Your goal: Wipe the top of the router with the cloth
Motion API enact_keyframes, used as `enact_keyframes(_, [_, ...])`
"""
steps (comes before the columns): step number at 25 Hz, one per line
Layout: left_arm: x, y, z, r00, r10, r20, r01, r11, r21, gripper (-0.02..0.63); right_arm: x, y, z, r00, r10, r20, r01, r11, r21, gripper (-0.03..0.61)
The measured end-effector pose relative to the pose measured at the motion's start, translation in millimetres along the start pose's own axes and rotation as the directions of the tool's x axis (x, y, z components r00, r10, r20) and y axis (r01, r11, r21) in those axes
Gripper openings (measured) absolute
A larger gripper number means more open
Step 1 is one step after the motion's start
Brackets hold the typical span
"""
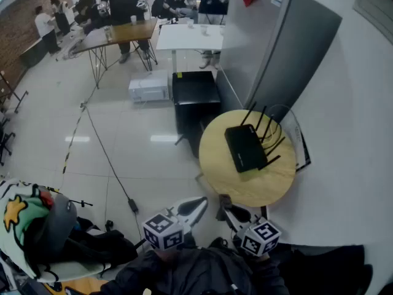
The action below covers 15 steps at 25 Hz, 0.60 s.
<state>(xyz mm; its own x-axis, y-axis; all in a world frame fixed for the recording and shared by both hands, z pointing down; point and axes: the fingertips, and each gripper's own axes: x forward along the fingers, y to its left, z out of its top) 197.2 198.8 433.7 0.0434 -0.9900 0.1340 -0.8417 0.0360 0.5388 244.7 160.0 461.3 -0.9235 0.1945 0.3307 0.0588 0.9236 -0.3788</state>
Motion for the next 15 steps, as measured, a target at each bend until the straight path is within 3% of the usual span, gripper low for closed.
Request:
enact_keyframes(7, [4,38,20,1.0,-0.004,0.005,0.004,1.0,0.003,-0.007,32,-25,8,0.999,-0.035,0.012,0.035,0.999,0.04,0.067])
enact_keyframes(15, [45,101,48,0.999,-0.009,-0.033,0.008,1.0,-0.009,-0.007,93,-81,27,0.998,-0.058,0.003,0.057,0.994,0.096,0.068])
